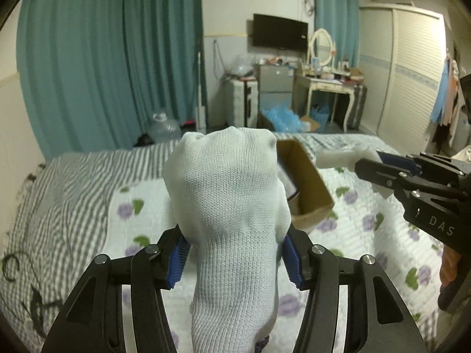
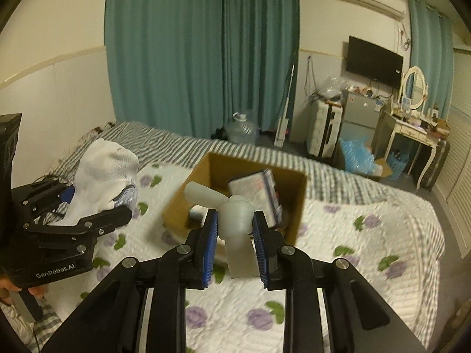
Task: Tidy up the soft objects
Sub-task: 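Carry the sock and plastic piece into the box and open both tools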
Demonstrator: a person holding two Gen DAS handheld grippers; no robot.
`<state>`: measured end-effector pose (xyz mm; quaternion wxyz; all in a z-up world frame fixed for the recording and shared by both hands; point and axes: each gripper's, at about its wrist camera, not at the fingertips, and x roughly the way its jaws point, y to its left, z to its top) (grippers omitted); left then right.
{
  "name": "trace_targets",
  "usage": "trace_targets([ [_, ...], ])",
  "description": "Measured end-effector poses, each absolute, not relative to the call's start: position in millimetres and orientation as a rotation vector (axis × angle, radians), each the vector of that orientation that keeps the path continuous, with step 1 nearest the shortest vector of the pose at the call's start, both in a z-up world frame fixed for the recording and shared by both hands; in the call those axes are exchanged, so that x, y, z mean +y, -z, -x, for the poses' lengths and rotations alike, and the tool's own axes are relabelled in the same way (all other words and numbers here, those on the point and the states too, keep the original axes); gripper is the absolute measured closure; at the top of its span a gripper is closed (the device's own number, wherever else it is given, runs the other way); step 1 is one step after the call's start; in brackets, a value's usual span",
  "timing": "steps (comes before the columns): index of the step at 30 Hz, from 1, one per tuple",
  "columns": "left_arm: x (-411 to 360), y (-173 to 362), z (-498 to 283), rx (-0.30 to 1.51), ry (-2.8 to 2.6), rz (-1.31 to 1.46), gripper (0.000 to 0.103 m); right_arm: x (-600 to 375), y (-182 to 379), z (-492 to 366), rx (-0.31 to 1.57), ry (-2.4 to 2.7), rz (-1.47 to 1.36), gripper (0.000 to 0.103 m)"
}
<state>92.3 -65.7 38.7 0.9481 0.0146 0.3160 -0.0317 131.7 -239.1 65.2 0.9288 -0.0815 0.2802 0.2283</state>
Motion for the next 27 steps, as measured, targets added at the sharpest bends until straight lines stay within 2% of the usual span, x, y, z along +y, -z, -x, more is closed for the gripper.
trace_targets([
  [9,-93.0,-37.4,-151.6,0.646,0.086,-0.057,0.049,-261.3,-72.7,-176.1,0.56,-0.434,0.134,0.079],
  [27,-115.5,37.1,-248.9,0.72,0.069,-0.086,0.044,-259.0,14.8,-274.4,0.667,-0.463,0.086,0.079],
])
